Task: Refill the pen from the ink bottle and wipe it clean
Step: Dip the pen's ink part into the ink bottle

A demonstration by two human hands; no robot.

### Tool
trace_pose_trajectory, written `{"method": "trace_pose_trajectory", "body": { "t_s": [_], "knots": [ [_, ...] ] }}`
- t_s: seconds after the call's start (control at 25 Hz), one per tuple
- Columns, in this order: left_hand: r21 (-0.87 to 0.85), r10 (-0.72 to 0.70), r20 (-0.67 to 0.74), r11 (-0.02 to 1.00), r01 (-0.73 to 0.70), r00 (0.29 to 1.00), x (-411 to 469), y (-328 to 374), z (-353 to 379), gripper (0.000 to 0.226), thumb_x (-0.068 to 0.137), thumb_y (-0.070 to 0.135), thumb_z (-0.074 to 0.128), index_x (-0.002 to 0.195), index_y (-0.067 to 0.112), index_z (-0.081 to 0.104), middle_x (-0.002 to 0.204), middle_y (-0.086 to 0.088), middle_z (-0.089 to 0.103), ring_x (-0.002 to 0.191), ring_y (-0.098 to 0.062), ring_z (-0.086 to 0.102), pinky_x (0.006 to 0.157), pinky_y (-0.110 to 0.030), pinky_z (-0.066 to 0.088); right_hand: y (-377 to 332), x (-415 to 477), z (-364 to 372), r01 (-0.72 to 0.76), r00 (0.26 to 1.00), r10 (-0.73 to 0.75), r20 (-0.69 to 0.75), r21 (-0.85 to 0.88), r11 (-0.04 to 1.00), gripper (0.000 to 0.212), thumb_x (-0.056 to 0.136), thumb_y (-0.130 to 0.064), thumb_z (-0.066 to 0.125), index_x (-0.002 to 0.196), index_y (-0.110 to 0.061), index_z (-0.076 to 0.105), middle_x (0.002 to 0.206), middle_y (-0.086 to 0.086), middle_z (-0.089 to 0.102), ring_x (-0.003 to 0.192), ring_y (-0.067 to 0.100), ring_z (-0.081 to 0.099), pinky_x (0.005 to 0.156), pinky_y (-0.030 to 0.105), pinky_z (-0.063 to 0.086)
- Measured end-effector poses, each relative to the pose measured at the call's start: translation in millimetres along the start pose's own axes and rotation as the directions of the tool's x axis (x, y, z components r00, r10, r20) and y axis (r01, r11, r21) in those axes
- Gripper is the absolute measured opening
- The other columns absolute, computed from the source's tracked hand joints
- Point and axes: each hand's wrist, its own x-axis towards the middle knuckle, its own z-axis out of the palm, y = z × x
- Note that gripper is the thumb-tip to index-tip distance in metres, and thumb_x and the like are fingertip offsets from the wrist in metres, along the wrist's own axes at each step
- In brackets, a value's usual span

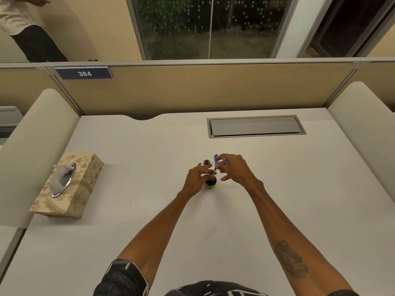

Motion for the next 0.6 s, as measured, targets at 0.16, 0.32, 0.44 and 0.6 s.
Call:
{"method": "trace_pose_trajectory", "body": {
  "t_s": [0.16,0.32,0.44,0.6],
  "knots": [
    [0.007,0.005,0.011,1.000,-0.005,1.000,1.3,-2.7,0.8,0.021,0.088,0.015,0.072,0.108,0.014,0.077,0.140,-0.006,0.060,0.150,-0.029,0.027,0.123,-0.045,0.021,-0.3,2.5,0.2,-0.005,1.000,0.005,-0.003,-0.052,0.999,0.014,0.089,-0.014,0.069,0.097,-0.002,0.071,0.096,0.018,0.071,0.081,0.029,0.073,0.065,0.043,0.063],
    [-0.009,0.006,0.010,1.000,-0.006,1.000,2.0,-5.2,1.2,0.021,0.087,0.015,0.072,0.108,0.014,0.078,0.138,-0.008,0.062,0.149,-0.030,0.028,0.123,-0.045,0.020,-2.0,0.5,0.8,-0.017,1.000,0.018,0.002,-0.023,1.000,0.019,0.085,-0.013,0.073,0.102,-0.005,0.070,0.092,0.016,0.071,0.082,0.029,0.073,0.064,0.043,0.063],
    [-0.008,0.001,0.013,1.000,0.000,1.000,0.6,-0.9,1.6,0.022,0.089,0.013,0.071,0.110,0.011,0.076,0.142,-0.007,0.058,0.150,-0.030,0.026,0.123,-0.045,0.019,-2.2,-1.7,-1.0,0.016,1.000,-0.015,0.025,-0.040,0.999,0.019,0.090,-0.007,0.066,0.108,-0.003,0.070,0.097,0.016,0.070,0.088,0.029,0.072,0.066,0.044,0.063],
    [-0.006,0.021,0.025,1.000,-0.020,0.999,2.8,-6.3,2.9,0.020,0.089,0.015,0.071,0.108,0.014,0.077,0.141,-0.006,0.060,0.150,-0.029,0.028,0.123,-0.044,0.019,0.1,1.6,1.6,-0.019,1.000,0.018,-0.010,-0.080,0.997,0.017,0.089,-0.016,0.068,0.096,0.000,0.071,0.093,0.016,0.073,0.082,0.028,0.074,0.068,0.043,0.063]
  ]
}}
